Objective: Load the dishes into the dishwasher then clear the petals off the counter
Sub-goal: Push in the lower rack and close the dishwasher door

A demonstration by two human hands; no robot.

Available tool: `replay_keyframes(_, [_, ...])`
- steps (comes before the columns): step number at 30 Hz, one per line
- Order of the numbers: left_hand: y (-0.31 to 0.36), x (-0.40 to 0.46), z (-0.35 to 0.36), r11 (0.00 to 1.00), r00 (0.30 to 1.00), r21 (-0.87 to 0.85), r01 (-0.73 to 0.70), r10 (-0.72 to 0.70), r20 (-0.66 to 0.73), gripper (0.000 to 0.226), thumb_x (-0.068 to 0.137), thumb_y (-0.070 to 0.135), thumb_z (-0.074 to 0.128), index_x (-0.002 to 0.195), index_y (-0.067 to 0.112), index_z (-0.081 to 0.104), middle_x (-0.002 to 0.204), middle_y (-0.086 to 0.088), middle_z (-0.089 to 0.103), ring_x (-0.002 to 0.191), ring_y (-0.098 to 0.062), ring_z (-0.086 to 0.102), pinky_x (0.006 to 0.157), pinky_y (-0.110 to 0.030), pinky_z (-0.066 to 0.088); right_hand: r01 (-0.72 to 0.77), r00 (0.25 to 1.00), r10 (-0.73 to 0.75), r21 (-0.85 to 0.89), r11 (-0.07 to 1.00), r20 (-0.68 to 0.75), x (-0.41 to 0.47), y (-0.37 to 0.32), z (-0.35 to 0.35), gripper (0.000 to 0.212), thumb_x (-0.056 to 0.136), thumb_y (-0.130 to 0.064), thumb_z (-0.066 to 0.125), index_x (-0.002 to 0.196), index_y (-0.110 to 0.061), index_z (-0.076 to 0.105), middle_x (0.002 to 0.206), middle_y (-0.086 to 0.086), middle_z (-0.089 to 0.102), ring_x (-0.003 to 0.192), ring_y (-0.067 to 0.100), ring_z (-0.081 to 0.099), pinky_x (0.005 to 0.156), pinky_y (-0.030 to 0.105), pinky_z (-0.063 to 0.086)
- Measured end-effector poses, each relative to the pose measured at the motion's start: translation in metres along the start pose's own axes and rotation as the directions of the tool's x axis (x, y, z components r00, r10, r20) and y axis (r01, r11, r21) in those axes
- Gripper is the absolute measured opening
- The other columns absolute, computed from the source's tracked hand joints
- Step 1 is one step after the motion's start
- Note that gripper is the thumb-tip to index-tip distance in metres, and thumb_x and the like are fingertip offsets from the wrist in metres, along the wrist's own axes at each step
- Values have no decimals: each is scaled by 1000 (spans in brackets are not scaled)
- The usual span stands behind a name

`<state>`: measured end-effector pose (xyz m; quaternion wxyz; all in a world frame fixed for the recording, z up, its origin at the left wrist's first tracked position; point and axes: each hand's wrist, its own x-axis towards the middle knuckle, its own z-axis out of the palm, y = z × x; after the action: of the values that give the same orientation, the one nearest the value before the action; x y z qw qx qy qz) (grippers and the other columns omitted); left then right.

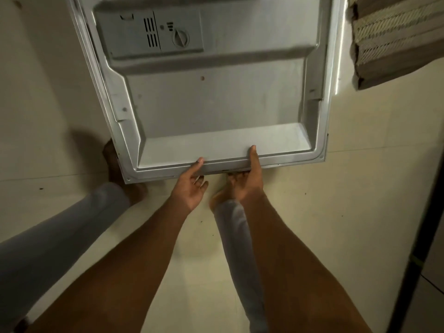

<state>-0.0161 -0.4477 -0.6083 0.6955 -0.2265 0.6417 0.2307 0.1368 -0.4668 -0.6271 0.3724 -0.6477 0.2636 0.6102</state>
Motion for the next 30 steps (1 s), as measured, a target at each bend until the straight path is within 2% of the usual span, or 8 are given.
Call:
replay_keyframes(3, [-3, 9, 5, 995, 998, -90, -51, 48, -39, 16, 83, 17, 79, 98, 21, 74, 116, 1, 68, 124, -20, 58, 109, -33, 41, 41, 998, -42, 19, 999, 36, 7, 0, 2, 86, 71, -57, 88, 140, -15, 59, 133, 9, 70, 125, 30, 65, 113, 50, 46])
replay_keyframes(7, [-6, 11, 4, 989, 996, -132, -64, 55, -74, 34, 75, 15, 85, 106, 19, 72, 120, -2, 70, 119, -20, 63, 107, -35, 48, -2, 1000, 3, -48, 999, 9, -1, -9, -4, 78, 70, -53, 89, 135, -18, 63, 130, 4, 71, 124, 24, 64, 111, 42, 48])
replay_keyframes(11, [-3, -10, 2, 990, 993, -134, -36, 21, -114, 46, 73, 13, 88, 114, 15, 68, 127, -8, 68, 116, -21, 64, 106, -36, 50, -20, 999, 19, -42, 999, -37, -24, -17, -3, 76, 70, -48, 91, 133, -14, 62, 130, 8, 70, 121, 26, 65, 107, 43, 53])
replay_keyframes(15, [-1, -55, 9, 993, 992, -119, -24, 10, -123, 47, 75, 14, 88, 117, 14, 67, 127, -9, 68, 117, -22, 64, 109, -38, 47, -15, 997, 11, -64, 998, -70, -62, -24, 1, 90, 60, -50, 97, 134, -13, 62, 133, 10, 68, 119, 28, 67, 101, 43, 57])
replay_keyframes(19, [4, -121, 21, 997, 988, -63, -32, 22, -153, 56, 74, 19, 89, 122, 11, 64, 126, -12, 66, 116, -24, 62, 109, -39, 47, 23, 996, -29, -70, 997, -89, -127, -38, 12, 67, 73, -41, 91, 127, -12, 65, 127, 9, 71, 116, 27, 68, 98, 41, 59])
replay_keyframes(24, [15, -214, 39, 996, 986, 40, -82, 87, -145, 66, 72, 32, 90, 127, 10, 61, 128, -17, 63, 117, -32, 61, 109, -44, 47, 36, 983, -62, -153, 988, -174, -210, -62, 29, 56, 65, -48, 94, 101, -15, 67, 109, 7, 74, 98, 25, 72, 94, 43, 61])
replay_keyframes(27, [26, -266, 51, 990, 986, 94, -106, 117, -119, 66, 72, 40, 89, 125, 12, 64, 127, -17, 64, 116, -33, 62, 106, -45, 50, 51, 965, -96, -186, 981, -242, -260, -77, 49, 79, 42, -68, 94, 96, -14, 73, 96, 4, 79, 88, 24, 77, 89, 43, 62])
replay_keyframes(30, [41, -318, 69, 980, 984, 149, -133, 148, -98, 57, 75, 49, 85, 120, 18, 69, 124, -16, 66, 112, -31, 65, 102, -43, 53, 115, 959, -149, -150, 982, -241, -301, -88, 66, 97, 32, -78, 93, 101, -13, 77, 93, 1, 80, 86, 22, 78, 88, 42, 62])
